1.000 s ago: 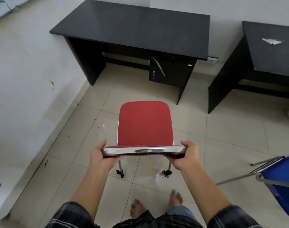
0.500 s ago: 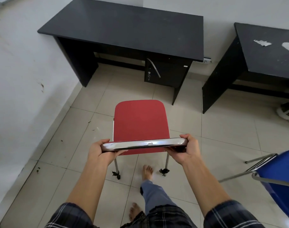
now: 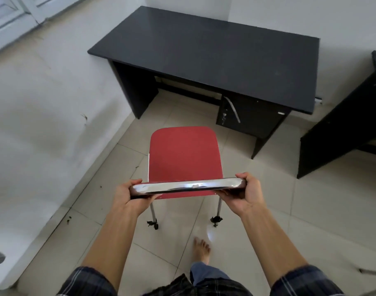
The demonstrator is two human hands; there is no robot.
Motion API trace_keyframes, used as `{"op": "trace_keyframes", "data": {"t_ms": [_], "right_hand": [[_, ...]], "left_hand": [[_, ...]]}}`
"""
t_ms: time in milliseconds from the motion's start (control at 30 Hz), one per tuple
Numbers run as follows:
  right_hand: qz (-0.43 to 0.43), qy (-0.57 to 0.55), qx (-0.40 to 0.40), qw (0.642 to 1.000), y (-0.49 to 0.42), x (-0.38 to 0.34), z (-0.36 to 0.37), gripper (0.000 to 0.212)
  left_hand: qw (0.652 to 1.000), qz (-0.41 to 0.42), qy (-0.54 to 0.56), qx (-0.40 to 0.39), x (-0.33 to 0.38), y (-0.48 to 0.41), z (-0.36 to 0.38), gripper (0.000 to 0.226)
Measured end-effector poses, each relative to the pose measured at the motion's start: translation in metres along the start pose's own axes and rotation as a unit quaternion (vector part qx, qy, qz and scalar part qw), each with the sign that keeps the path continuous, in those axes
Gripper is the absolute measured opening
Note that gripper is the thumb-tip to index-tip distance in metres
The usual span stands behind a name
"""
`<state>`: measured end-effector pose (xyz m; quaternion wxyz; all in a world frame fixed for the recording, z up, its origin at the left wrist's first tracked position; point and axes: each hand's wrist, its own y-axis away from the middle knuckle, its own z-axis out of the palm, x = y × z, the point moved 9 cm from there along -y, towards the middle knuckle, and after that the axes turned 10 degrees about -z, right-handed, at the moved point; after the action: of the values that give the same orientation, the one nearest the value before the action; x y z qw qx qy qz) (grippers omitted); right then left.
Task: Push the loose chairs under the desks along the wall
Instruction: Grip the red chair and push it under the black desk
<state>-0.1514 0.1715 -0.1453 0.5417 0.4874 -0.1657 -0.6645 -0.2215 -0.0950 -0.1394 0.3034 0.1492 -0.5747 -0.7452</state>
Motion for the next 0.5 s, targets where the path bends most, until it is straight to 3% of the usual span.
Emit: {"op": "trace_keyframes", "data": {"t_ms": [100, 233, 500], "right_hand": [[0.012, 0.002, -0.021, 1.000, -0.026, 0.001, 0.035, 0.002], [0.026, 0.012, -0.050, 0.998, -0.054, 0.006, 0.081, 0.005], [0.036, 0.013, -0.056, 0.998, -0.095, 0.025, 0.145, 0.012]], "left_hand": [[1.000, 0.022, 0.021, 0.000, 0.027, -0.003, 0.016, 0.056], [0.998, 0.050, 0.041, -0.009, 0.063, -0.006, 0.036, 0.036], [0.998, 0.048, 0.040, -0.028, 0.137, -0.034, 0.066, 0.022]]}}
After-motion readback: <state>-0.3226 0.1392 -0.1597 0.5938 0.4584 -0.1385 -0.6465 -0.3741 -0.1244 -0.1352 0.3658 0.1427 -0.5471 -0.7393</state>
